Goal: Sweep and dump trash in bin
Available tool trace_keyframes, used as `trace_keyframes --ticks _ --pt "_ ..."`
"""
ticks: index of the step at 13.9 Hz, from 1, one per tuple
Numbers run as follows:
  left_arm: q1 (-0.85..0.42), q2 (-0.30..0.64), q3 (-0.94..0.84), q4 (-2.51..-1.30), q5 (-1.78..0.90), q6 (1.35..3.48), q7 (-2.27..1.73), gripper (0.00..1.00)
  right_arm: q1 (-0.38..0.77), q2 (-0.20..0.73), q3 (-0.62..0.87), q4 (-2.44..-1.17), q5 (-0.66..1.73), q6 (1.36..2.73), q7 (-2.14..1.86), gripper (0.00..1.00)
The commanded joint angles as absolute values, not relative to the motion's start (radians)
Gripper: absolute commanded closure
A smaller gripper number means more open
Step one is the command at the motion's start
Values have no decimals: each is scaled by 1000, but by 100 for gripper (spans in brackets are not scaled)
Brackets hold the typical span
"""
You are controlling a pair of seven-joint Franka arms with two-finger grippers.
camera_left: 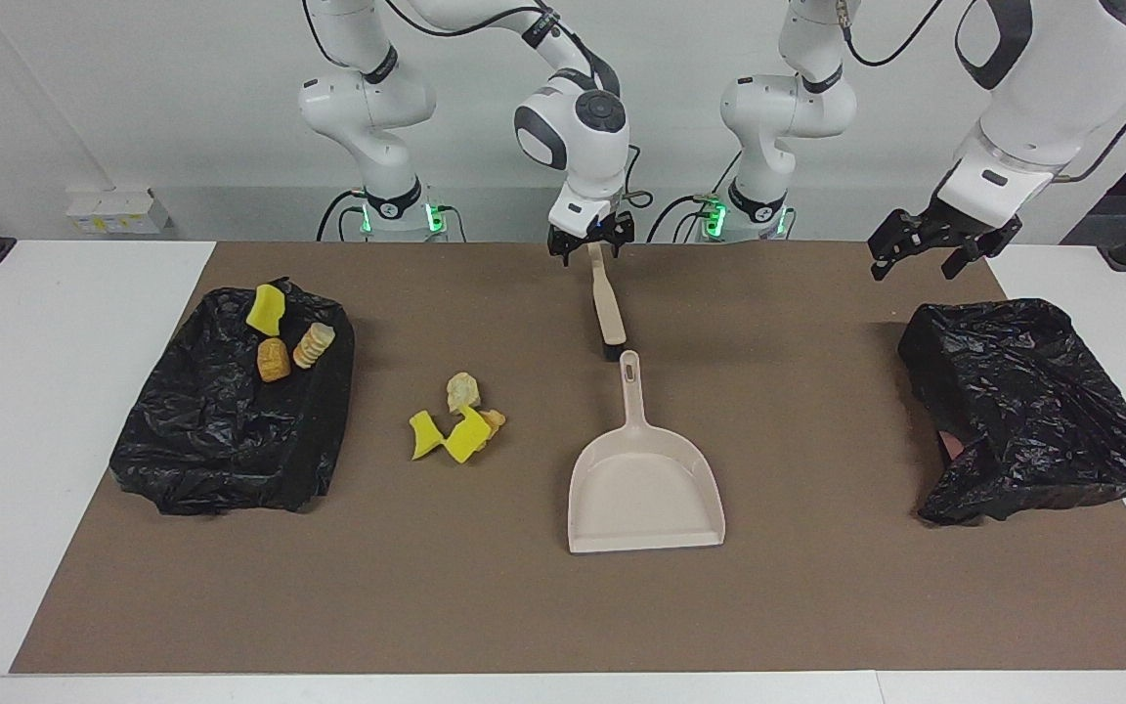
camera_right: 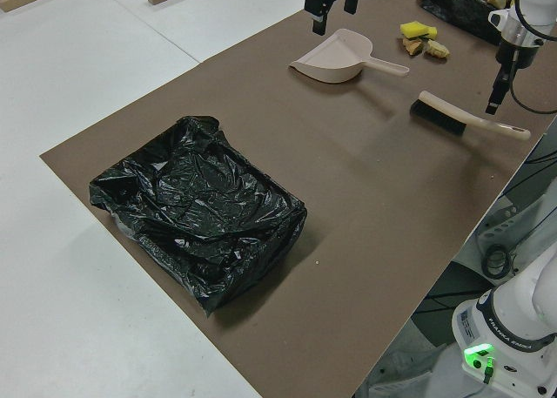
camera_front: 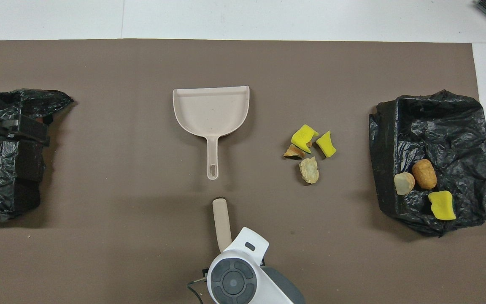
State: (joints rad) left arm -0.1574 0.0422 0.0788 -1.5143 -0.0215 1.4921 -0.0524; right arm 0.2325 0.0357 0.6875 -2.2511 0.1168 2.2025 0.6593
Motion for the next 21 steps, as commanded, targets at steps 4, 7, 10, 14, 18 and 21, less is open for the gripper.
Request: trace_keyframes --ticks 4,7,10,14,18,21 --pt "-224 18 52 -1574 -14 1534 -71 0 255 41 695 -2295 152 2289 624 0" --pt "-310 15 52 -1647 -14 1641 -193 0 255 44 695 -2296 152 2287 618 57" --pt "-399 38 52 -1706 -14 1765 -297 0 253 55 695 -2287 150 2273 621 100" --pt "-497 133 52 -1762 -14 1948 -440 0 239 45 692 -2244 133 2179 609 100" --pt "-578 290 52 -1761 -11 2135 -566 0 190 -90 677 -2226 135 1969 546 100" --pt "-620 363 54 -1761 -9 2210 -635 0 134 -187 628 -2229 135 1858 505 100"
